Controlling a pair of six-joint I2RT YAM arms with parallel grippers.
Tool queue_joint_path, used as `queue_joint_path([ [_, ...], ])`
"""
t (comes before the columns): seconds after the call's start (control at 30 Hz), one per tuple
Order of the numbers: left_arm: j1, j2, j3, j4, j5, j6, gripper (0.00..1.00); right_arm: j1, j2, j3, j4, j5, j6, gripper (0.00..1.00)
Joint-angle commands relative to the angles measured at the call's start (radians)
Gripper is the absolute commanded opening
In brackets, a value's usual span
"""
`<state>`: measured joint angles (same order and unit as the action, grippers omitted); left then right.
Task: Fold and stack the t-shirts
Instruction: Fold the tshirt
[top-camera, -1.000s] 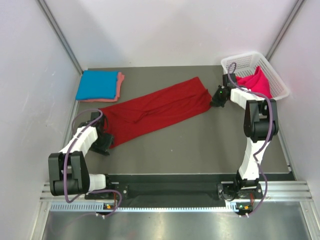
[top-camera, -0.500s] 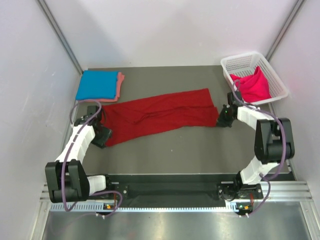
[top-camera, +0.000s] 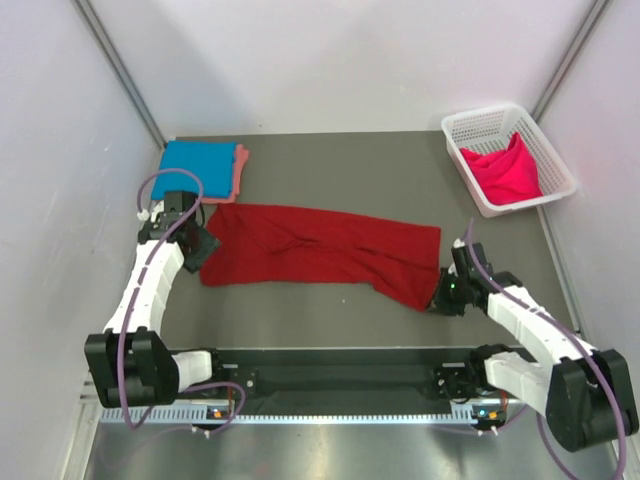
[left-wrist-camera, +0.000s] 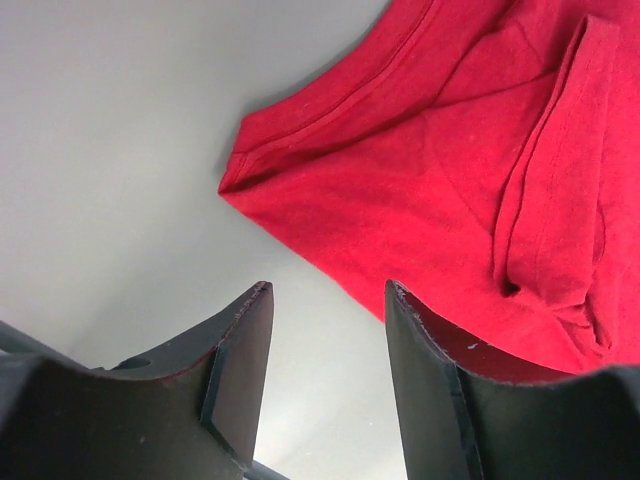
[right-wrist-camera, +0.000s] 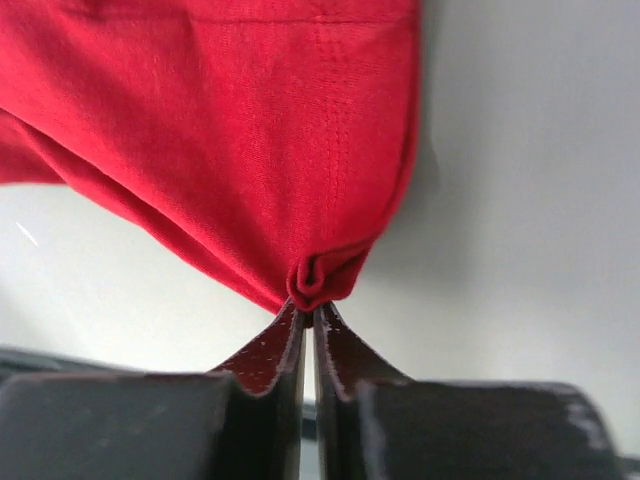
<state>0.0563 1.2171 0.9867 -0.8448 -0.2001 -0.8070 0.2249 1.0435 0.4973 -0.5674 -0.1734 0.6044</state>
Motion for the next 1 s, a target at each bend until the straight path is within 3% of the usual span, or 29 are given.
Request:
queue_joint_path([
  [0.0, -0.006, 0.03, 0.052, 0.053, 0.02, 0.086, 0.54, 0.06, -0.059, -0.037, -0.084, -0.043, -0.003, 0.07],
  [0.17, -0.004, 0.091, 0.105, 0.078, 0.088, 0.111, 0.54, 0.062, -0.056, 0.003, -0.083, -0.041, -0.015, 0.33],
  [0.2, -0.004, 0.117, 0.133, 0.076, 0.099, 0.117, 0.54, 0.062, -0.043, 0.029, -0.086, -0.029, -0.032, 0.44],
  [0.23, -0.006, 0.13, 0.148, 0.07, 0.097, 0.12, 0.55, 0.063, -0.03, 0.062, -0.103, -0.003, -0.047, 0.49],
  [0.4, -0.003, 0.237, 0.243, 0.052, 0.073, 0.132, 0.58, 0.062, 0.153, 0.383, -0.115, 0.1, -0.222, 0.71],
  [0.6, -0.003, 0.349, 0.282, 0.154, 0.134, 0.19, 0.59, 0.065, 0.548, 0.783, -0.043, -0.14, -0.448, 0.75],
  [0.77, -0.003, 0.403, 0.284, 0.154, 0.16, 0.148, 0.57, 0.094, 0.856, 1.133, -0.014, -0.256, -0.503, 0.74],
  [0.83, -0.003, 0.386, 0.256, 0.174, 0.172, 0.132, 0.56, 0.102, 0.932, 1.263, -0.034, -0.262, -0.511, 0.74],
  [0.97, -0.006, 0.383, 0.219, 0.185, 0.195, 0.109, 0.56, 0.094, 1.017, 1.319, -0.084, -0.148, -0.453, 0.73],
])
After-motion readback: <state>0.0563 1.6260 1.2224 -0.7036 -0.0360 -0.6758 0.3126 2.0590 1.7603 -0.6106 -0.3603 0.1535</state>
